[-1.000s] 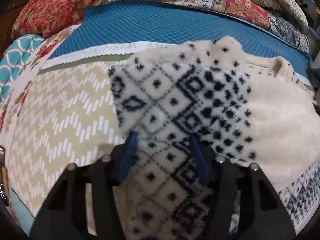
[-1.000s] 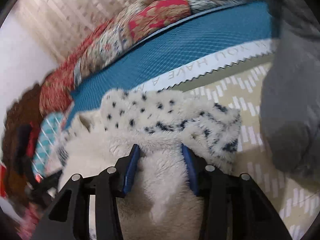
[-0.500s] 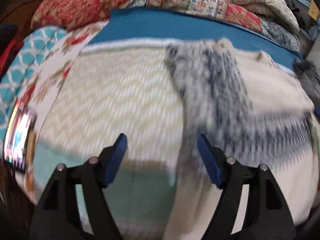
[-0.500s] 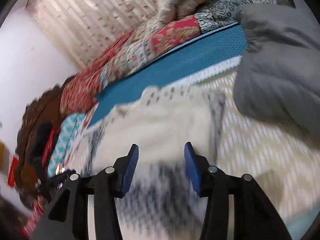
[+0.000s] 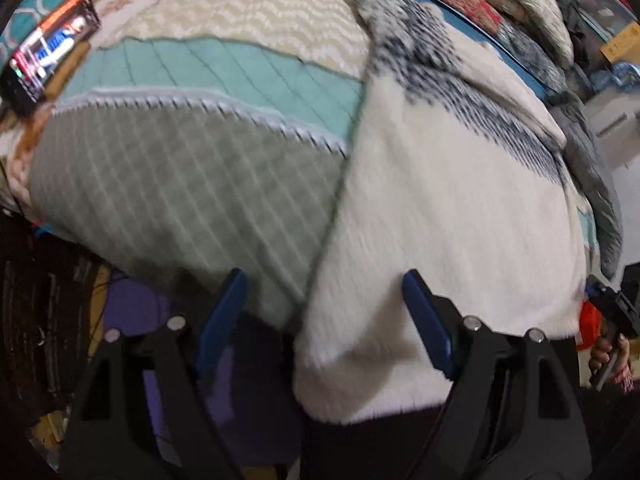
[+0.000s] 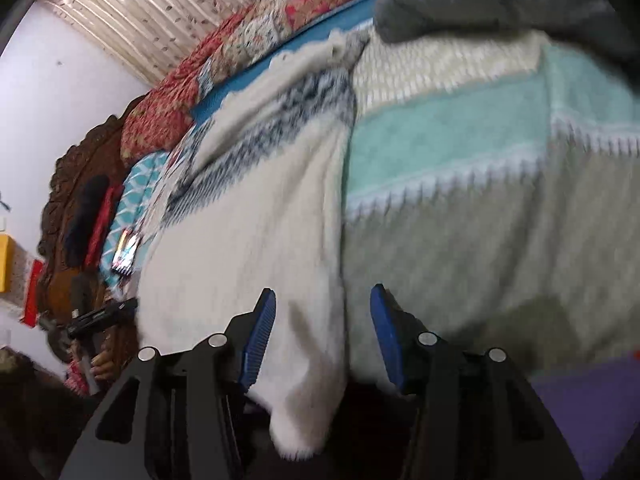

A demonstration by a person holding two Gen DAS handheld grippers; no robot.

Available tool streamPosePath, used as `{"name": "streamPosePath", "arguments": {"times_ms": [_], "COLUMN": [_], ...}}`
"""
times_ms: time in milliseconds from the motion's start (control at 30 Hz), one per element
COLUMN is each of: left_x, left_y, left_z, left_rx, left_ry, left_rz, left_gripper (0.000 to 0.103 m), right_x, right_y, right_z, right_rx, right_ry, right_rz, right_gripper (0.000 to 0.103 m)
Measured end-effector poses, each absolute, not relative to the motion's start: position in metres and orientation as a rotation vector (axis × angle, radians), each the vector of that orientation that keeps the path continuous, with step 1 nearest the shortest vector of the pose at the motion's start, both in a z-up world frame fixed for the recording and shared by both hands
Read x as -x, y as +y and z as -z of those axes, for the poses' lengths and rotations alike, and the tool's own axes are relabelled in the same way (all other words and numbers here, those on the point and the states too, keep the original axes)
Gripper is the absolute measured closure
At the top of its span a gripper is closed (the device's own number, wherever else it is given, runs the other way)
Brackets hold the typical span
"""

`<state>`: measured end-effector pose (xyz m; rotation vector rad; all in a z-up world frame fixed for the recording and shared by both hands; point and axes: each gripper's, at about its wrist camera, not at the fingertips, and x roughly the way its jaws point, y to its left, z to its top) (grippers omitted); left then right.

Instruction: Fold large clothes

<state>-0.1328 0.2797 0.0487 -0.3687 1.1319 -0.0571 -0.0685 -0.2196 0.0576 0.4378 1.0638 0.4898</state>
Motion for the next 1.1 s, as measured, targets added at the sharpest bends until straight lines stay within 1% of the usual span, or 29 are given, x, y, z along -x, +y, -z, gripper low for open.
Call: {"name": "streamPosePath", "arguments": {"times_ms": [167,200,233,267,300,333,367,500,600,767,967,1100], "left_x": [0.138,0.138,0.141,0.144,0.146,0.152,0.159,0.174,0.179,0.17,0.126,0.067], "left_y": [0.263,0.258,0.253,0.249,0.247,0.244,0.246,0.25,0.255,0.275,0.296,0.298], "left_z": [-0.023,-0.022,-0.021,-0.022,-0.025,-0.031,-0.034,-0.057,-0.077,-0.112,-0.142,-0.153], "left_rx": [0.387,0.38,0.363,0.348,0.334,0.303,0.284,0.289,0.329,0.547,0.78,0.845], "left_ry": [1.191,1.194,1.205,1.213,1.212,1.209,1.208,1.176,1.14,1.061,0.999,0.983], "left_rz": [0.105,0.112,0.124,0.134,0.139,0.145,0.145,0.153,0.162,0.186,0.196,0.163], "left_gripper": [0.026,0.037,0.054,0.059,0.073,0.089,0.091,0.094,0.094,0.094,0.094,0.094], "right_x": [0.095,0.1,0.102,0.107,0.111,0.118,0.121,0.132,0.133,0.128,0.084,0.018], "right_y": [-0.202,-0.195,-0.191,-0.185,-0.184,-0.187,-0.192,-0.219,-0.227,-0.234,-0.243,-0.243], "right_z": [-0.046,-0.044,-0.043,-0.042,-0.041,-0.04,-0.041,-0.059,-0.074,-0.107,-0.134,-0.142], "right_rx": [-0.375,-0.357,-0.348,-0.322,-0.304,-0.301,-0.315,-0.433,-0.456,-0.543,-0.696,-0.774], "right_ry": [1.125,1.134,1.143,1.171,1.194,1.211,1.218,1.182,1.141,1.024,0.913,0.89], "right_rz": [-0.528,-0.553,-0.565,-0.577,-0.574,-0.566,-0.561,-0.551,-0.594,-0.693,-0.734,-0.704], "right_gripper": [0.059,0.057,0.05,0.027,0.024,0.024,0.023,0.023,0.023,0.023,0.023,0.023]}}
